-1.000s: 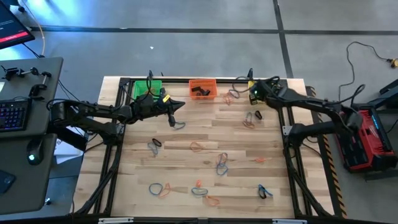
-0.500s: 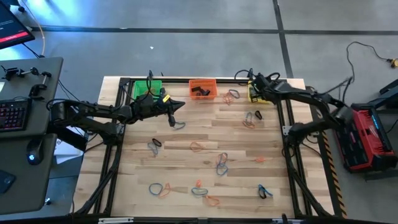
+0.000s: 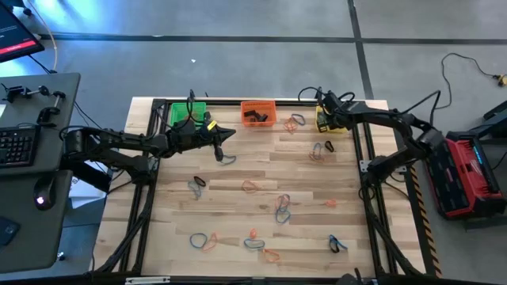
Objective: Sort rubber bands into baskets
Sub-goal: Put the blue rubber band into the yellow bin, then put the orange rubber band into the green bin
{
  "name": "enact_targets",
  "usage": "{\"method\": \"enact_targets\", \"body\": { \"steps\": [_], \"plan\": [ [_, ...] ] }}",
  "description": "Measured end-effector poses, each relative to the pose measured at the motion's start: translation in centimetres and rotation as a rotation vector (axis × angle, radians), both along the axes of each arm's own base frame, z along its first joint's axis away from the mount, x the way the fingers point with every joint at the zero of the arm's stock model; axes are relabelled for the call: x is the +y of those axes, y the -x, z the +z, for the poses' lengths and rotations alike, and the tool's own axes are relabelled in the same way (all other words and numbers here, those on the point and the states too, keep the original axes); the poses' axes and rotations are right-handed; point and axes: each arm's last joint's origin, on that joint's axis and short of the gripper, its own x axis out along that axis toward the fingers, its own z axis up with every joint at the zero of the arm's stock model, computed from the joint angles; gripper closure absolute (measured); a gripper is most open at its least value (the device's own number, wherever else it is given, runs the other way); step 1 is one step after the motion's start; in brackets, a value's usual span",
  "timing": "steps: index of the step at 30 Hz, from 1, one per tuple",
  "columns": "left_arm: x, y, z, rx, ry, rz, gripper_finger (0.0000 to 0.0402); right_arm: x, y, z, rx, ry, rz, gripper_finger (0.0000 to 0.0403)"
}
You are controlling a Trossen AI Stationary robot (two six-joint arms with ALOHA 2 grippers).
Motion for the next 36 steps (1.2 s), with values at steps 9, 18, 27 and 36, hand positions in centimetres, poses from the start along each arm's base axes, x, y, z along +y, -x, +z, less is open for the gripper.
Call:
{"method": "enact_targets", "body": {
  "steps": [9,18,27,36],
  "plan": [
    [0.0,0.0,0.0,0.001,0.000,0.000,0.0401,0.3,-2.4,4.8,0.063,-0.029,0.133,0.0252],
    [0.0,0.0,0.0,0.004,-0.001,0.000,0.0401,7.3,-5.7,8.7,-0.055,-0.008,0.438,0.0385],
    [0.0,0.0,0.0,0.009,-0.024,-0.003,0.0401,15.6,-5.7,6.1,-0.042,-0.156,0.683,0.0383],
    [0.0,0.0,0.0,0.009,-0.024,-0.003,0.0401,22.7,-5.1,4.7,-0.078,-0.335,0.857,0.0386]
  ]
}}
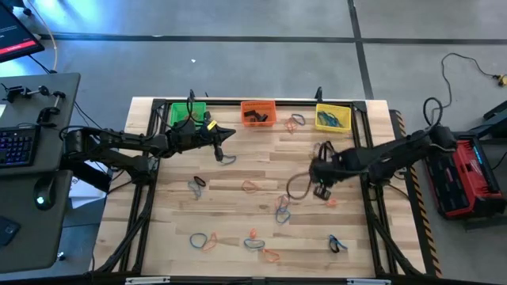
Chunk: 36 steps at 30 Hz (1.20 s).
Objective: Sort rubber bands into baskets
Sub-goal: Put the orange rubber band into the green bin
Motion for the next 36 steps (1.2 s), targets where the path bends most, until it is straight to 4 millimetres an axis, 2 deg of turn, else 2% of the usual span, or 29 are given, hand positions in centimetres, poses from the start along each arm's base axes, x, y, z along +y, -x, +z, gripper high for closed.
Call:
{"method": "enact_targets", "body": {
  "steps": [6,10,15,19,27,36],
  "plan": [
    [0.0,0.0,0.0,0.003,0.001,0.000,0.0401,3.6,1.0,0.0,-0.001,-0.072,0.005,0.0379],
    [0.0,0.0,0.0,0.003,0.001,0.000,0.0401,5.4,1.8,0.0,0.007,-0.084,0.046,0.0342],
    [0.0,0.0,0.0,0.003,0.002,0.000,0.0401,6.2,2.7,-0.2,0.045,-0.051,0.078,0.0283],
    [0.0,0.0,0.0,0.003,0.002,0.000,0.0401,6.8,2.7,-0.8,0.081,-0.011,0.140,0.0264],
    [0.0,0.0,-0.1,0.008,0.005,0.000,0.0401,7.8,1.9,-3.5,0.226,0.040,0.222,0.0276],
    [0.0,0.0,-0.1,0.007,0.005,0.000,0.0401,8.3,1.3,-5.1,0.307,0.021,0.232,0.0326]
  ]
}}
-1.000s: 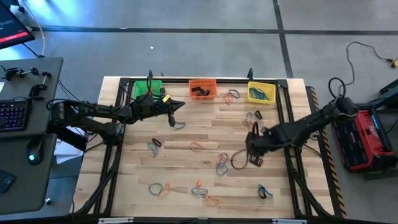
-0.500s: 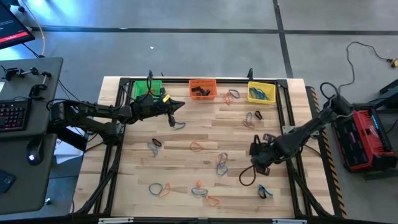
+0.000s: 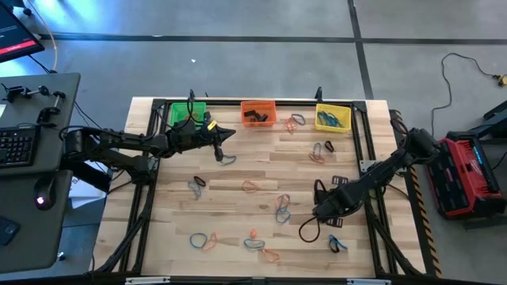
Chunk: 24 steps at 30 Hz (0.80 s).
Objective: Sort rubber bands into baskets
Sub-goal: Put the orange rubber band into the green bin
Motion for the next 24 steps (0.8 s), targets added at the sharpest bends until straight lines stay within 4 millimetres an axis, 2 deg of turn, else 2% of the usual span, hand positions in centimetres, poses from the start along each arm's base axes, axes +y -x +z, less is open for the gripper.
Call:
{"method": "enact_targets", "body": {
  "steps": [7,13,16,22,24],
  "plan": [
    [0.0,0.0,0.0,0.000,0.000,0.000,0.0401,-0.1,0.0,-0.1,-0.005,0.001,-0.072,0.0345],
    [0.0,0.0,0.0,-0.002,0.007,0.001,0.0401,-0.5,0.9,-1.9,0.024,-0.033,-0.121,0.0338],
    [0.0,0.0,0.0,-0.003,0.007,0.001,0.0401,-0.5,1.0,-2.1,0.025,-0.048,-0.121,0.0339],
    [0.0,0.0,0.0,-0.005,0.012,0.001,0.0401,-0.1,0.3,-1.3,0.000,-0.064,-0.084,0.0395],
    [0.0,0.0,0.0,-0.006,0.015,0.003,0.0401,0.0,0.0,-0.9,-0.025,-0.040,-0.083,0.0394]
  ]
}}
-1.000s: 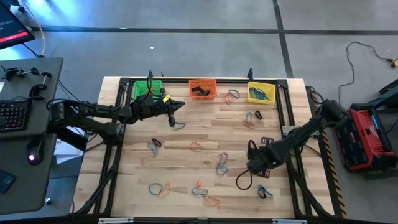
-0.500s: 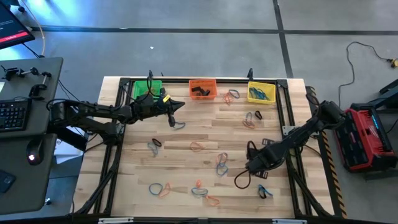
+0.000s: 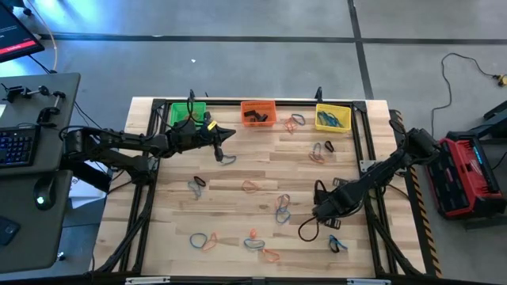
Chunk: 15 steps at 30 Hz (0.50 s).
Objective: Sort rubber bands into baskets
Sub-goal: Put the orange rubber band into the green bin
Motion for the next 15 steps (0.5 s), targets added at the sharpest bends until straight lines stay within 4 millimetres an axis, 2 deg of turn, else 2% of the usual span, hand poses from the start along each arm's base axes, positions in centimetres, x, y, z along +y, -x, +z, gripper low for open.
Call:
{"method": "enact_targets", "body": {
  "steps": [8,15],
  "plan": [
    [0.0,0.0,0.0,-0.003,0.009,0.001,0.0401,0.4,-2.0,2.3,-0.188,0.140,0.009,0.0399],
    [-0.1,0.0,0.0,-0.013,0.036,-0.029,0.0401,-0.5,-4.5,3.1,-0.394,0.228,0.022,0.0402]
  ]
}}
